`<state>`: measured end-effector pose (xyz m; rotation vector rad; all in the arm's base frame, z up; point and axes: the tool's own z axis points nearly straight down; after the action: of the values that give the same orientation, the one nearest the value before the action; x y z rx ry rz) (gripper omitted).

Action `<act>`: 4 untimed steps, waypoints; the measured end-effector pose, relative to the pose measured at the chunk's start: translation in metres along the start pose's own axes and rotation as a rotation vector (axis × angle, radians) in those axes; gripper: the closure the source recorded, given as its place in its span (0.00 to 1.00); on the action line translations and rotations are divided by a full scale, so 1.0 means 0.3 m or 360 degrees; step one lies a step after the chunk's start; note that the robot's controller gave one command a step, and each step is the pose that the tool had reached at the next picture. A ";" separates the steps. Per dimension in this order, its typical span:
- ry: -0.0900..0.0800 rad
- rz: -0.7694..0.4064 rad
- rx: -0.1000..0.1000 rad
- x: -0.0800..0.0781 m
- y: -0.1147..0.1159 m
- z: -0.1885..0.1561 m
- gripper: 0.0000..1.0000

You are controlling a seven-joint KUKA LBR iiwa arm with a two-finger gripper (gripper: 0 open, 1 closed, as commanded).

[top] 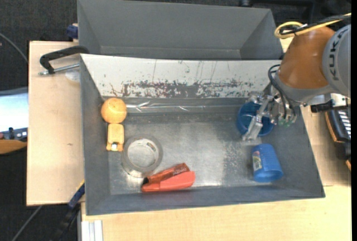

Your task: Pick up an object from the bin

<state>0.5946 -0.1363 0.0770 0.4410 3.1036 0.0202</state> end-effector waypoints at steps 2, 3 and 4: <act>-0.0007 0.0001 0.0001 -0.004 -0.001 -0.144 1.00; -0.0019 0.0001 0.0000 -0.011 0.000 -0.191 1.00; -0.0018 0.0001 0.0000 -0.011 0.000 -0.210 1.00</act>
Offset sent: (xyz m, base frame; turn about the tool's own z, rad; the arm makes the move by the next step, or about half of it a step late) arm 0.0000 -0.0002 0.0595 0.0000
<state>0.5971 -0.1379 0.1399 0.4404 3.0923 0.0176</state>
